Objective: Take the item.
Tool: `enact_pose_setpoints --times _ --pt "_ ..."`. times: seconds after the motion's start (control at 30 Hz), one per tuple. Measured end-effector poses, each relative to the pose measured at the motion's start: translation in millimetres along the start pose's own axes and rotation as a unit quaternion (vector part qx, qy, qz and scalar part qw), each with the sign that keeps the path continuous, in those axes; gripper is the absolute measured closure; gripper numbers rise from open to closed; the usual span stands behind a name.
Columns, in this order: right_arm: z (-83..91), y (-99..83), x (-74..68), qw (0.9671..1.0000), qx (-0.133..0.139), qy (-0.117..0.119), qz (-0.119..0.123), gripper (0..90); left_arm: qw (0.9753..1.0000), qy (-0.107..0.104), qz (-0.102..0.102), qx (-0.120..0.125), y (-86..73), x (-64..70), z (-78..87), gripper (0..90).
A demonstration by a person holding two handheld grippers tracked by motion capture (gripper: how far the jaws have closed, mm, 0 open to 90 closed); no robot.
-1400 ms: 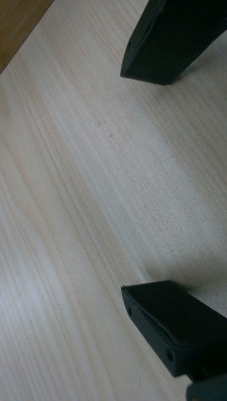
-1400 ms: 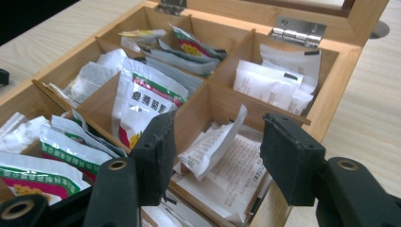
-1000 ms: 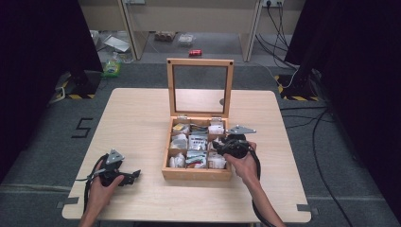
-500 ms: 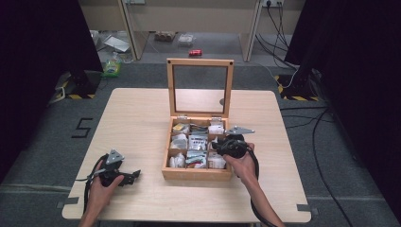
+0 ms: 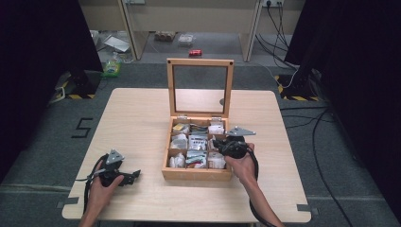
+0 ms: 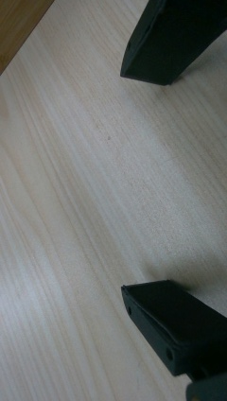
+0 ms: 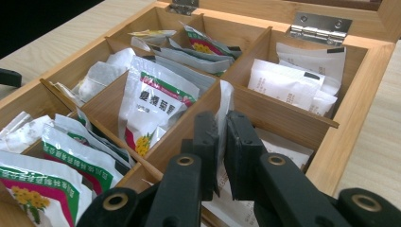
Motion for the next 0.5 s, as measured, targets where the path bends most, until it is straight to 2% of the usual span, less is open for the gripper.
enact_pose_setpoints --times 0.17,0.5 --pt "3.6 2.2 -0.5 0.9999 0.006 0.008 -0.005 85.5 1.0000 0.000 0.000 0.000 0.0 0.0 0.0 0.0" --pt "18.6 11.8 4.5 0.9986 0.038 0.025 -0.028 86.1 1.0000 0.000 0.000 -0.001 0.0 -0.1 0.1 0.0"
Point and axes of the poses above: each handheld gripper's, and its own axes: z roughly backward along the jaws, y roughly out of its top, x roughly to its right, the point moved 2 cm from there along -z, roughly forward along the jaws, and after that the axes turned 4 degrees about -y, right-handed, at the moved point
